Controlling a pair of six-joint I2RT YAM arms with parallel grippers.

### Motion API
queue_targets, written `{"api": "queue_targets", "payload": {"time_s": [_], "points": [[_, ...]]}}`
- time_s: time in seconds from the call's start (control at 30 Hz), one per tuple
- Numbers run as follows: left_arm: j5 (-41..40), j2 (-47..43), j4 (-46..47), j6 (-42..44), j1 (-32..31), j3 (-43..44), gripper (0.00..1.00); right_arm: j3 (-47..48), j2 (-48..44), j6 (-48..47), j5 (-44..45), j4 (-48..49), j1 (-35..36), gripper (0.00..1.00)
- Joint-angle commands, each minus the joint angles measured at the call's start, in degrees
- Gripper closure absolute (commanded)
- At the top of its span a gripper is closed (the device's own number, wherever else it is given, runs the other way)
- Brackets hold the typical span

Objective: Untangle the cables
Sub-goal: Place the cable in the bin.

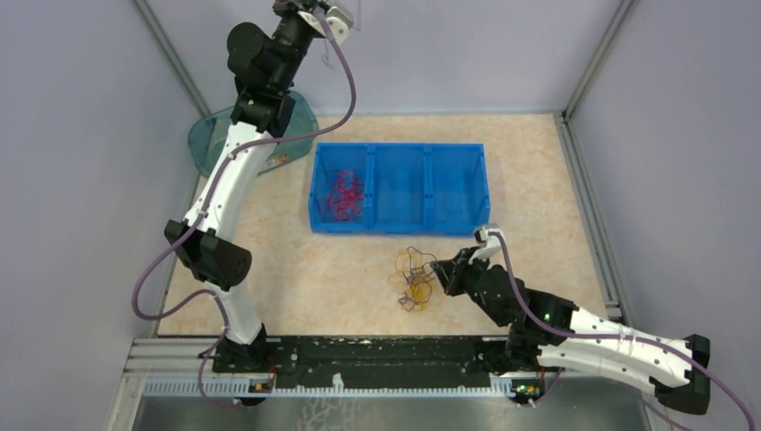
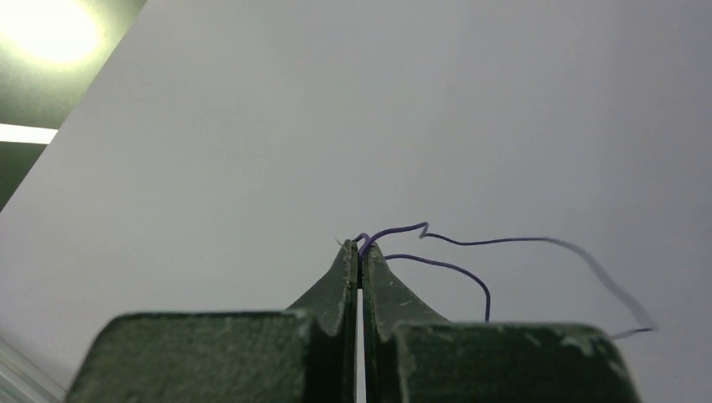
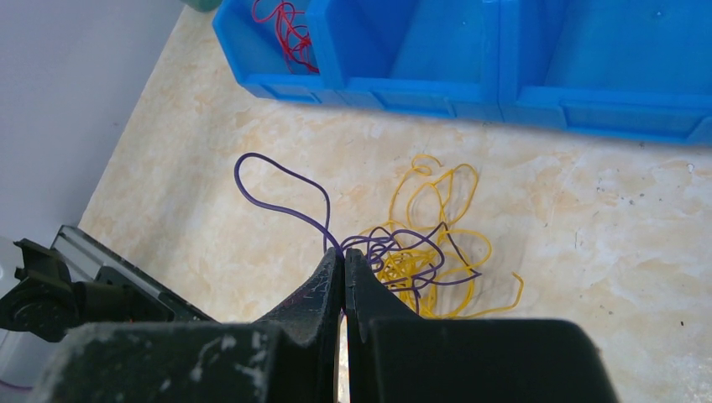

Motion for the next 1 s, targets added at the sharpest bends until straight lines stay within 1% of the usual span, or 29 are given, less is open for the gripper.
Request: {"api": "queue_targets", "payload": {"time_s": [0.0,0.07,0.2,0.33,0.5,0.77,0.97], "points": [[-1.75,1.92,-0.20,-1.38,1.24,3.87,1.00,3.24,-0.14,-0.24,-0.31,1.12,0.42,1.00],[0.47,0.91,-2.51,-5.09,1.69,3.98,1.00,3.29,-0.14,-0.19,-0.34,0.90,0.39,1.00],[10.09,-4.19,-2.15,-8.97,1.60,-3.61,1.00,3.06,-0.06,0.07,-0.21,0.95,0.39,1.00],[14.19,-5.75,-4.02,-12.26,1.59,-5.62,1.00,2.91,0.14,0.19,-0.41,1.55,0.39,1.00],[18.63,-8.24,-5.80,-13.58,1.56,-11.45,1.00,3.24,0.06,0.20,-0.52,1.18,0.39,1.00],[19.79,-11.60,-6.32,-12.70,-0.83,-21.22,1.00,3.20,-0.33,0.44,-0.45,0.50,0.44,1.00],[19.55,-12.20,-6.53,-13.15,-3.31,-23.53,1.00,2.75,-0.48,0.51,-0.39,1.22,0.42,1.00]]}}
